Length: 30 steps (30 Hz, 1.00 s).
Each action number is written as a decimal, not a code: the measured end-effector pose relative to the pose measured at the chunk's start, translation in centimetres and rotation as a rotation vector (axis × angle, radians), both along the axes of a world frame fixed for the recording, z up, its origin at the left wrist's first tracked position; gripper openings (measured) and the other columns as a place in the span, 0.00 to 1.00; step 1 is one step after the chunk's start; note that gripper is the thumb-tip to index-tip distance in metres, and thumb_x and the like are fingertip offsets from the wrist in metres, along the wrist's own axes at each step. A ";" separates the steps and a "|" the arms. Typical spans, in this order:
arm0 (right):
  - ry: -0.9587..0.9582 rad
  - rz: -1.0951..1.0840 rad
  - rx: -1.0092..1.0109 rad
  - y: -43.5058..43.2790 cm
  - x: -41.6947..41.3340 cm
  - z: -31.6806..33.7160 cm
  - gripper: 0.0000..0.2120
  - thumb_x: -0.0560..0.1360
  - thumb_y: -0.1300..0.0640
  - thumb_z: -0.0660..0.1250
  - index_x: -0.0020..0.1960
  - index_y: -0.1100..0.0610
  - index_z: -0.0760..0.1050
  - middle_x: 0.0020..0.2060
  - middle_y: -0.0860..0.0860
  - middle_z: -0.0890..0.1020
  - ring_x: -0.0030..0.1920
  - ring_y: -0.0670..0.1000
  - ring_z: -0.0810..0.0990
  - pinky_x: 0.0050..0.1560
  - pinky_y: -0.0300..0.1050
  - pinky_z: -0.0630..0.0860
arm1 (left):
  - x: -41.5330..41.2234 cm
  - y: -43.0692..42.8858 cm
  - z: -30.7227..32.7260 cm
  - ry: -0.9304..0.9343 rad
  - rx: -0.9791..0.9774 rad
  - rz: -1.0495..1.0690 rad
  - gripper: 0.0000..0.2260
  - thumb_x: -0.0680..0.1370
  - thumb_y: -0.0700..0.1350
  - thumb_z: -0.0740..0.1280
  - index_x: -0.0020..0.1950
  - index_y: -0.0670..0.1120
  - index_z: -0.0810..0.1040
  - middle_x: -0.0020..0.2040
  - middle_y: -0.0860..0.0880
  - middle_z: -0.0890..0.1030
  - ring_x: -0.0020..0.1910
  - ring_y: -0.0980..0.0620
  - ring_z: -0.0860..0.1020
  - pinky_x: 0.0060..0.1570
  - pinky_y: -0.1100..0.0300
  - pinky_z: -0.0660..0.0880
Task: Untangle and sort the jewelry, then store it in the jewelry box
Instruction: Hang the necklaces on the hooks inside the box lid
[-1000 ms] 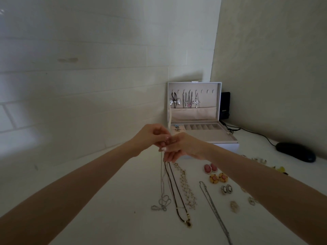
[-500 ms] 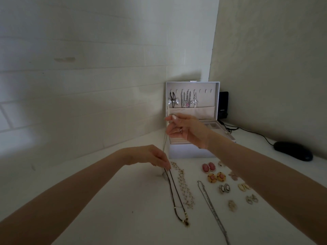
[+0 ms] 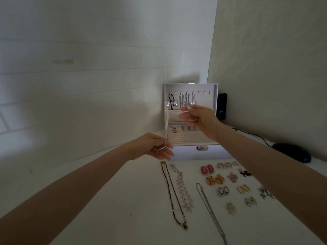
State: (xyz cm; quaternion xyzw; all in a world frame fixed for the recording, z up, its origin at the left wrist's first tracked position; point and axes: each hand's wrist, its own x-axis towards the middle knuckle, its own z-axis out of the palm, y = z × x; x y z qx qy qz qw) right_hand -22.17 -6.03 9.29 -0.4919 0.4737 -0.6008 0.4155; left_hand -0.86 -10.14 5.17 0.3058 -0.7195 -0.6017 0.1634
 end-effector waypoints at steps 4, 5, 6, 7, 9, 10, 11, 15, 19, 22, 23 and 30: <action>0.202 -0.085 0.151 -0.8 -0.3 0.0 0.07 0.77 0.62 0.65 0.53 0.62 0.79 0.47 0.58 0.83 0.44 0.54 0.83 0.52 0.48 0.80 | -2.0 -0.5 1.1 0.116 0.072 0.097 0.11 0.82 0.39 0.57 0.52 0.39 0.78 0.40 0.47 0.85 0.38 0.56 0.83 0.34 0.68 0.77; 0.286 -0.137 0.225 -1.0 -0.3 0.1 0.09 0.76 0.63 0.67 0.55 0.64 0.78 0.47 0.59 0.83 0.41 0.54 0.82 0.48 0.47 0.81 | -2.5 -0.7 1.3 0.138 0.099 0.129 0.11 0.82 0.39 0.57 0.52 0.38 0.79 0.40 0.47 0.85 0.38 0.57 0.83 0.34 0.69 0.77; 0.421 -0.188 0.306 -1.2 -0.4 0.0 0.11 0.75 0.64 0.68 0.56 0.65 0.77 0.48 0.60 0.82 0.39 0.54 0.82 0.44 0.46 0.82 | -3.0 -1.0 1.5 0.161 0.131 0.158 0.10 0.81 0.38 0.58 0.52 0.37 0.79 0.41 0.46 0.84 0.40 0.56 0.82 0.36 0.69 0.77; 0.600 -0.231 0.371 -1.3 -0.5 0.0 0.12 0.74 0.66 0.68 0.57 0.66 0.77 0.49 0.61 0.82 0.38 0.55 0.82 0.45 0.47 0.82 | -3.6 -1.2 1.8 0.186 0.169 0.187 0.10 0.81 0.37 0.59 0.52 0.36 0.79 0.43 0.45 0.84 0.42 0.55 0.82 0.37 0.68 0.78; 0.872 -0.278 0.353 -1.3 -0.5 0.1 0.12 0.74 0.67 0.65 0.58 0.64 0.77 0.53 0.59 0.81 0.44 0.56 0.82 0.50 0.49 0.80 | -4.6 -1.7 2.3 0.258 0.273 0.248 0.08 0.80 0.35 0.59 0.50 0.34 0.78 0.43 0.43 0.82 0.40 0.54 0.82 0.38 0.67 0.79; 0.875 -0.262 0.263 -1.2 -0.5 0.3 0.13 0.74 0.68 0.64 0.58 0.61 0.77 0.55 0.57 0.80 0.46 0.54 0.81 0.50 0.47 0.80 | -5.0 -1.9 2.5 0.299 0.325 0.271 0.07 0.80 0.34 0.60 0.48 0.33 0.77 0.42 0.43 0.82 0.37 0.54 0.83 0.37 0.66 0.80; 0.776 -0.207 0.171 -1.0 -0.6 0.5 0.14 0.74 0.69 0.62 0.56 0.58 0.78 0.55 0.55 0.80 0.46 0.52 0.80 0.47 0.44 0.79 | -5.5 -2.1 2.8 0.328 0.364 0.285 0.07 0.79 0.33 0.60 0.47 0.33 0.76 0.42 0.42 0.81 0.35 0.54 0.83 0.37 0.66 0.80; 0.523 0.026 0.036 -0.3 -0.9 1.0 0.14 0.73 0.69 0.65 0.51 0.52 0.80 0.47 0.48 0.81 0.46 0.46 0.79 0.46 0.41 0.75 | -7.0 -2.2 3.6 0.335 0.398 0.296 0.05 0.80 0.33 0.59 0.48 0.33 0.74 0.42 0.42 0.79 0.31 0.54 0.82 0.35 0.65 0.80; 0.535 -0.056 -0.027 -1.0 -1.5 -0.1 0.08 0.71 0.67 0.71 0.44 0.54 0.81 0.39 0.52 0.81 0.39 0.46 0.79 0.41 0.39 0.77 | -8.1 -2.1 4.1 0.343 0.418 0.276 0.06 0.79 0.30 0.57 0.50 0.32 0.73 0.38 0.41 0.80 0.29 0.53 0.82 0.34 0.64 0.79; 0.541 -0.097 -0.074 -1.6 -2.0 -0.5 0.10 0.70 0.68 0.71 0.48 0.57 0.79 0.37 0.51 0.80 0.37 0.46 0.79 0.39 0.37 0.78 | -8.6 -2.0 4.4 0.320 0.447 0.223 0.06 0.80 0.31 0.56 0.50 0.32 0.73 0.34 0.40 0.82 0.31 0.51 0.83 0.35 0.63 0.80; 0.541 -0.094 -0.078 -1.8 -2.2 -0.5 0.10 0.70 0.68 0.72 0.49 0.57 0.79 0.37 0.51 0.79 0.37 0.45 0.79 0.39 0.37 0.79 | -8.7 -2.0 4.5 0.310 0.453 0.200 0.07 0.80 0.31 0.56 0.50 0.32 0.72 0.35 0.40 0.83 0.32 0.50 0.83 0.35 0.63 0.80; 0.357 -0.109 0.003 -2.4 -3.8 -0.4 0.08 0.69 0.72 0.71 0.37 0.62 0.75 0.32 0.55 0.80 0.31 0.47 0.81 0.35 0.37 0.79 | -9.7 -3.2 4.8 0.249 0.518 0.218 0.13 0.83 0.40 0.55 0.50 0.31 0.72 0.36 0.37 0.83 0.32 0.47 0.83 0.31 0.60 0.81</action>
